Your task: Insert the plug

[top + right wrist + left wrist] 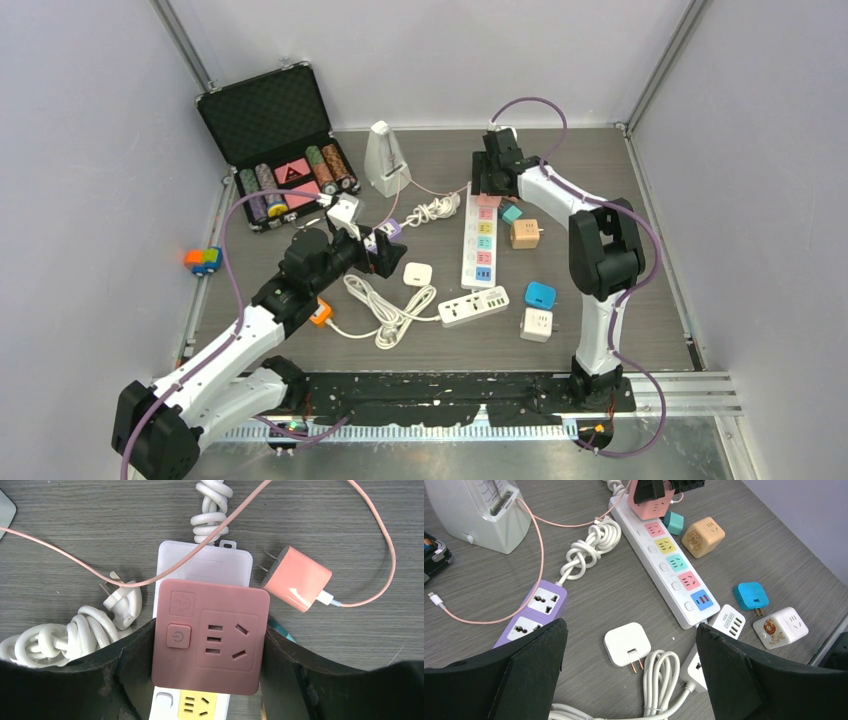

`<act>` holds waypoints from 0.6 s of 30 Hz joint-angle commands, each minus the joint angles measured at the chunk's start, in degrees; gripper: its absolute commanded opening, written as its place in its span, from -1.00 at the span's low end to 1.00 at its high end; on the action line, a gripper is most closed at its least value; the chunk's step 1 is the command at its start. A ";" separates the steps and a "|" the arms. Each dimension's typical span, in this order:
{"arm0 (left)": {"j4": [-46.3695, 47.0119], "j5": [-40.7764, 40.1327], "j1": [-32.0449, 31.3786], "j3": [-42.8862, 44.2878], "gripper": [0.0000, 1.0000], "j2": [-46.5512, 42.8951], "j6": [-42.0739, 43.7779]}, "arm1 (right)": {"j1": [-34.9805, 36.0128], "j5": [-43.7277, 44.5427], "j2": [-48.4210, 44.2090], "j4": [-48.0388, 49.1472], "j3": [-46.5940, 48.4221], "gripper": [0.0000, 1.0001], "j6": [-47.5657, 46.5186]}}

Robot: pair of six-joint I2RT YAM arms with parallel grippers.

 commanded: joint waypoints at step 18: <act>0.51 0.85 0.28 0.82 0.99 -0.86 -0.43 | 3.41 6.18 6.91 -5.71 -6.03 -0.89 5.72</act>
